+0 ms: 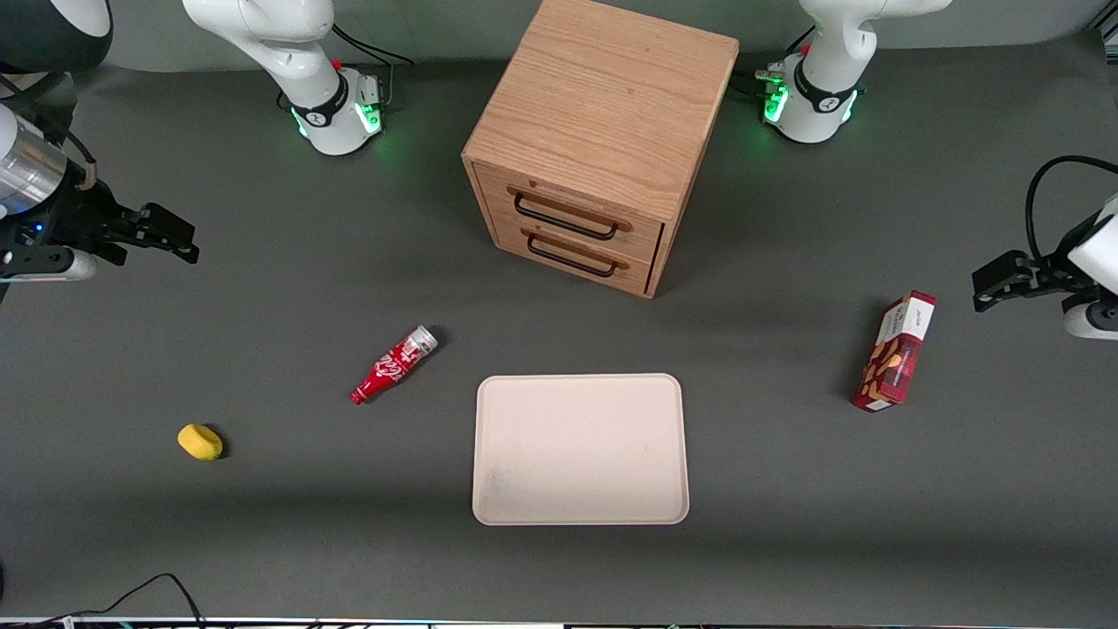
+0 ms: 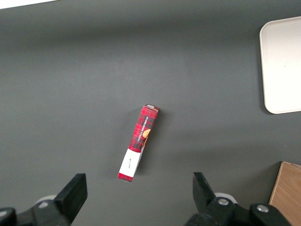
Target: Place coke bottle on tray
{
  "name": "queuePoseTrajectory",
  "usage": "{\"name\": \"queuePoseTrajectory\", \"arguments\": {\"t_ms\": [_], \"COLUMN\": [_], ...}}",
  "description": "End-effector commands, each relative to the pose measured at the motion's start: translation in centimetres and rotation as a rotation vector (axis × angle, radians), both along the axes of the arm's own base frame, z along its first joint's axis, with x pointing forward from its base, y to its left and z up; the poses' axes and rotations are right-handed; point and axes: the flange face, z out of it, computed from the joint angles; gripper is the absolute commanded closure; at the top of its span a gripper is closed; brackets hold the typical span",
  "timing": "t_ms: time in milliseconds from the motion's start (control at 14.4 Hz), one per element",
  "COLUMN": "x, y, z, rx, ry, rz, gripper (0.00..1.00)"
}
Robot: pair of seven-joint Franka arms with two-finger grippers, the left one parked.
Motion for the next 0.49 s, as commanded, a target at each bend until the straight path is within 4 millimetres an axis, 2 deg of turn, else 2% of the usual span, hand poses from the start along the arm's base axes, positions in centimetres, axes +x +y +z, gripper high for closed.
{"name": "queuePoseTrajectory", "arguments": {"t_ms": [0,278,417], "x": [0.12,0.21,0.26], "y": [0.12,0.01,0.63], "z": [0.46,0.3,-0.15], "rx": [0.028,0.027,0.019], "ry": [0.0,0.003,0.017], "rz": [0.009,0.007,0.023], "gripper": [0.0,0.0,0.0]}}
